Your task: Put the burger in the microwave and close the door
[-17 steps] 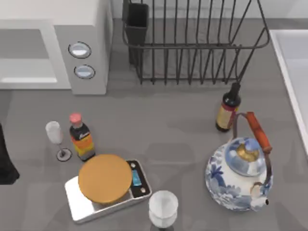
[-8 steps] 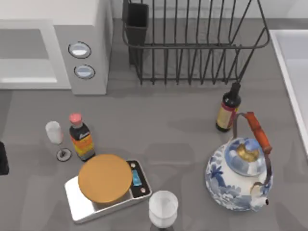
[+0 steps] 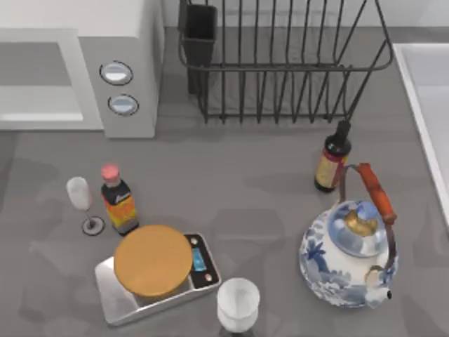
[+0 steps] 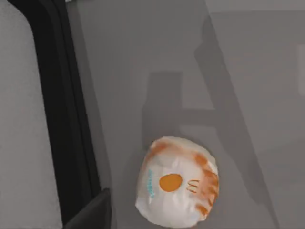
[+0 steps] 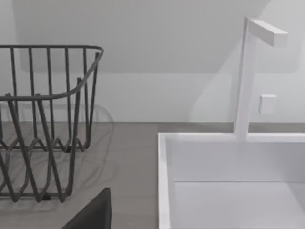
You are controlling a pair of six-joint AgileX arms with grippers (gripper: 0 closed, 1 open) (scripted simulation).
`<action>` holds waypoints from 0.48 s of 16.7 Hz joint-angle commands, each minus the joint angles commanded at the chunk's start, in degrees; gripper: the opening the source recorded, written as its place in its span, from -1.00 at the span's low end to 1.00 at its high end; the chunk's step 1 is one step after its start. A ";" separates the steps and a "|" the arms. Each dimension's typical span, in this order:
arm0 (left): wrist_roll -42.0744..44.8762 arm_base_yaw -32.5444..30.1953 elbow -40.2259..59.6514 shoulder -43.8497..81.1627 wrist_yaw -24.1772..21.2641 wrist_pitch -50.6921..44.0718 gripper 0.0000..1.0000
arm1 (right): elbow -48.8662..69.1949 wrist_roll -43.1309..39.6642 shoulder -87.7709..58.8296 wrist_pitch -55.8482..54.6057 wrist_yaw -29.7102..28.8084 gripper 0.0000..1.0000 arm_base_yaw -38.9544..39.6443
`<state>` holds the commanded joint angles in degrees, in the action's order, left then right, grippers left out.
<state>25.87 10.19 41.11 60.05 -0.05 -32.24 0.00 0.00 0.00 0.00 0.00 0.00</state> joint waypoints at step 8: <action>15.21 6.08 24.00 35.26 0.00 -19.07 1.00 | 0.00 0.00 0.00 0.00 0.00 1.00 0.00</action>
<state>41.08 16.27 65.11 95.31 -0.05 -51.30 0.00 0.00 0.00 0.00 0.00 0.00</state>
